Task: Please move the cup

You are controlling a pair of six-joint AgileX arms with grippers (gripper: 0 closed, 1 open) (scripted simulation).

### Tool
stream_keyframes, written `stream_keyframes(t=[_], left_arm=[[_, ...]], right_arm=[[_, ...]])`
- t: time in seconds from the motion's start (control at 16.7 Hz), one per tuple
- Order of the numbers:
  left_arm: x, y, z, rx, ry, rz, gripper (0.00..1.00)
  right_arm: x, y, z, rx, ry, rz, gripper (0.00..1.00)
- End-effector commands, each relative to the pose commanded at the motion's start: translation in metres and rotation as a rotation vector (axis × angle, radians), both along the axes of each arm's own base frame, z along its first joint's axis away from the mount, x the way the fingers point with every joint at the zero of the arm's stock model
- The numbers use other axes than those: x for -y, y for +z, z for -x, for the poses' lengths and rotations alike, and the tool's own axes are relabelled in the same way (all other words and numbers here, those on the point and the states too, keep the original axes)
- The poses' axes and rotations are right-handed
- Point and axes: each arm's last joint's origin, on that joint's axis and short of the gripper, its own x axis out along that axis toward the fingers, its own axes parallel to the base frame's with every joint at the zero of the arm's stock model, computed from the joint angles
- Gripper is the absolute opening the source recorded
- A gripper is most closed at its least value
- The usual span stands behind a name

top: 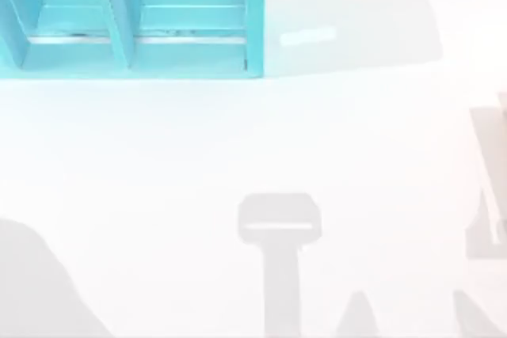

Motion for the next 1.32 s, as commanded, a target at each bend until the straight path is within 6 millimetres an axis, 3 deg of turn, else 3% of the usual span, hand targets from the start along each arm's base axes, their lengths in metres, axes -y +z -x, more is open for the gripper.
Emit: stream_keyframes(t=[0.36, 0.6, 1.32], left_arm=[[-0.001, -0.052, 0.001, -0.002, 0.004, 0.002, 0.00], [-0.001, -0.055, 0.002, -0.003, 0.004, 0.004, 0.00], [-0.001, -0.055, 0.002, -0.003, 0.004, 0.004, 0.90]], right_arm=[[0.000, 0.000, 0.000, 0.000, 0.000, 0.000, 1.00], [0.000, 0.000, 0.000, 0.000, 0.000, 0.000, 1.00], [0.000, 0.000, 0.000, 0.000, 0.000, 0.000, 1.00]])
